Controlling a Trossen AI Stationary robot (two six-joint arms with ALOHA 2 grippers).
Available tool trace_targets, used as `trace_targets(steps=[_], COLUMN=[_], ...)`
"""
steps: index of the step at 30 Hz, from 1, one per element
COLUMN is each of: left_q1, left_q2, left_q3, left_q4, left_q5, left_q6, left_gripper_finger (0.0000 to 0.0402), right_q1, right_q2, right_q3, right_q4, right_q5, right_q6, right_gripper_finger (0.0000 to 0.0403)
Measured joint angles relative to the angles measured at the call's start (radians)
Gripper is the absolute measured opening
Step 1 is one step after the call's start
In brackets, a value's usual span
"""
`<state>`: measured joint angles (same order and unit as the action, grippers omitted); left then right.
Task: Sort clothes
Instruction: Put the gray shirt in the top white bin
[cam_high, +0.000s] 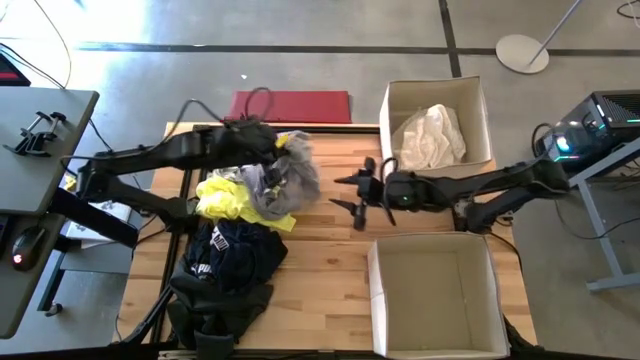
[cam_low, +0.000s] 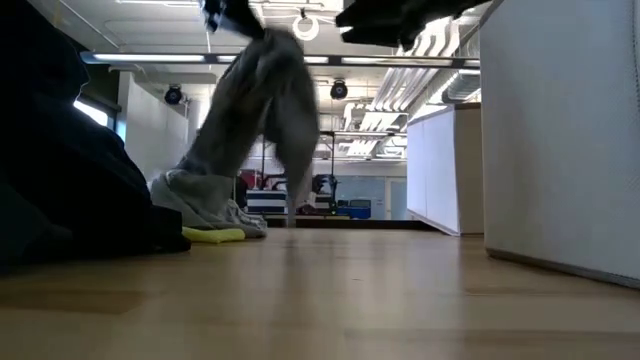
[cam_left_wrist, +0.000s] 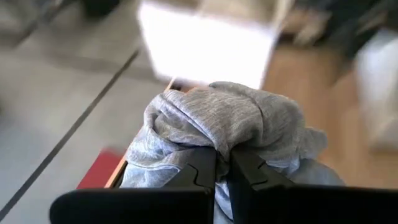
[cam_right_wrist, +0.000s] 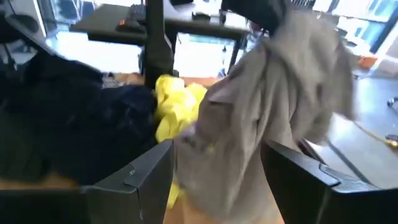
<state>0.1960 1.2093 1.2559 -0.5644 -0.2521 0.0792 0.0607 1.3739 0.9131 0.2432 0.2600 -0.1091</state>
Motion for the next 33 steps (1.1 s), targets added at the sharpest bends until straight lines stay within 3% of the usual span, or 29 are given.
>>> trace_targets(steps=[5, 11, 14, 23, 30, 33], left_q1=[-0.021, -0.042, -0.052, -0.05, -0.049, -0.057], left_q2=[-0.018, 0.008, 0.025, 0.037, 0.044, 0.056], left_q3=[0.002, 0.001, 0.001, 0.0, 0.001, 0.001], left_q4=[0.13, 0.153, 0.147, 0.115, 0.114, 0.118], left_q5=[0.103, 0.113, 0.111, 0.003, 0.046, 0.077], left_q6=[0.032, 0.054, 0.064, 0.083, 0.106, 0.107], left_gripper_finger=[0.0001, 0.0001, 0.0, 0.0, 0.0, 0.0], right_q1=[-0.048, -0.089, -0.097, -0.071, -0.08, -0.106], right_q2=[0.097, 0.133, 0.127, 0.024, 0.02, 0.062], right_q3=[0.001, 0.064, 0.101, 0.276, 0.283, 0.282], right_q4=[0.191, 0.206, 0.134, -0.38, -0.341, -0.303], right_q5=[-0.089, -0.08, -0.051, -0.051, 0.1, 0.039], right_q6=[-0.095, -0.093, -0.027, -0.004, -0.096, -0.109], right_gripper_finger=[0.0235, 0.0289, 0.0306, 0.031, 0.031, 0.031])
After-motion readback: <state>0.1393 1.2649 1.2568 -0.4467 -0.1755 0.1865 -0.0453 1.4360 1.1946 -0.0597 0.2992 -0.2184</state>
